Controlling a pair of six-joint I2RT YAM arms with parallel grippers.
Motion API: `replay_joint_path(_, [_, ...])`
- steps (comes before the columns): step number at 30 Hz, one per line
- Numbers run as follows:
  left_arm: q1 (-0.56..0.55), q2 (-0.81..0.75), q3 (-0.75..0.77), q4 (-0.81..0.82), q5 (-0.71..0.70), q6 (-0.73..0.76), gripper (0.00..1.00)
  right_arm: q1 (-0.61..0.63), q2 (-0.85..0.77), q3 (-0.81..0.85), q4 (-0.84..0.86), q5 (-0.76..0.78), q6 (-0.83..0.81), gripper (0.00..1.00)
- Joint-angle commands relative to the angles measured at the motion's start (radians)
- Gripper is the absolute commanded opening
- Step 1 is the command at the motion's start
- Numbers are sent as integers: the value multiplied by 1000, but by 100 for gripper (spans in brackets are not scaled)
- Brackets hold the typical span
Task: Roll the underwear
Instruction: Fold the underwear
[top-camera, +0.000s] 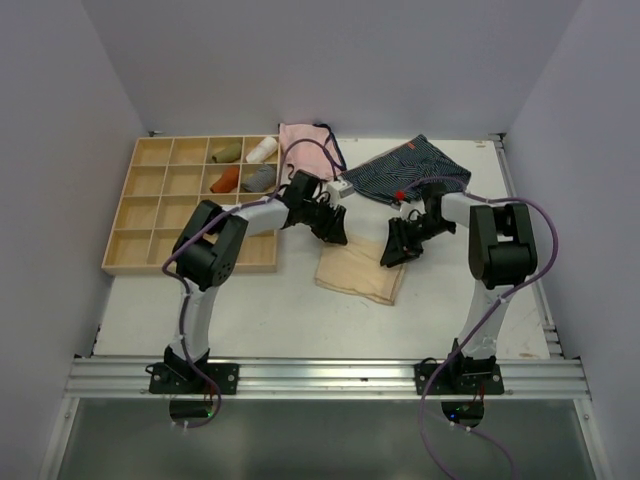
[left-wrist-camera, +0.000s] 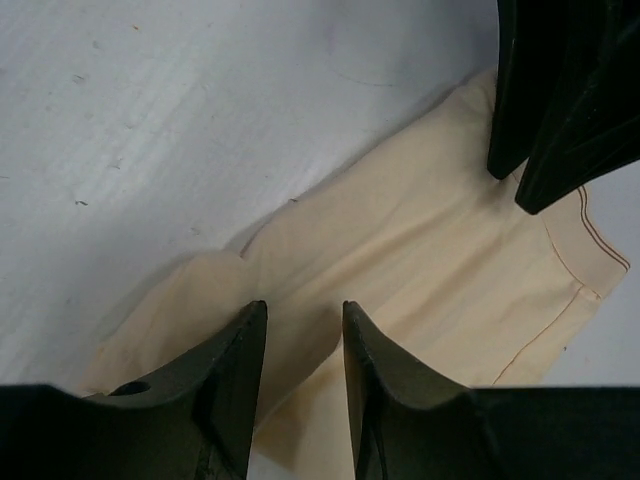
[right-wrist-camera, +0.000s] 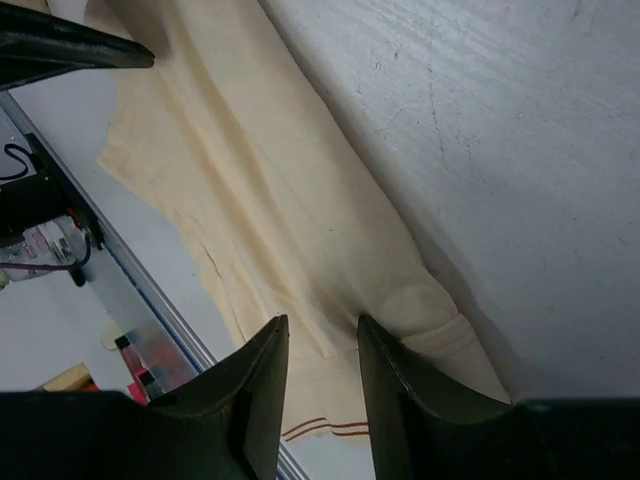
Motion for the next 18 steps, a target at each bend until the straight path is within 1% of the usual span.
replay_joint_path(1, [31, 33, 46, -68, -123, -14, 41, 6, 21, -24, 45, 101, -11, 39])
replay_joint_path(4, [76, 45, 75, -80, -124, -5, 43, 6, -5, -48, 44, 115, -25, 39])
replay_joint_path(6, [107, 29, 77, -62, -37, 8, 47, 6, -21, -47, 39, 119, -48, 39])
replay_joint_path(7, [114, -14, 69, -48, 39, 41, 48, 6, -40, -35, 25, 110, -64, 40])
replay_joint_path(8, [116, -42, 40, -13, 84, 60, 49, 6, -57, -27, 19, 101, -71, 40])
replay_joint_path(10, [108, -132, 14, 4, 159, 112, 50, 6, -115, 3, -8, 28, -94, 40])
replay_joint_path(11, [94, -160, 0, -10, 173, 135, 51, 6, -137, 13, -21, -3, -100, 40])
replay_joint_path(12, [87, -186, -5, -26, 184, 161, 51, 7, -160, 22, -43, -25, -106, 40])
replay_joint_path(13, [70, -238, -11, -46, 172, 228, 51, 9, -209, 34, -54, -43, -117, 40])
replay_joint_path(15, [50, -289, -43, -103, 138, 310, 51, 21, -249, 42, -112, -51, -149, 40])
replay_joint_path(16, [39, -335, -58, -123, 112, 398, 51, 30, -264, 37, -129, -43, -184, 39])
replay_joint_path(18, [13, -373, -121, -158, 74, 480, 51, 62, -300, 24, -186, 4, -228, 35])
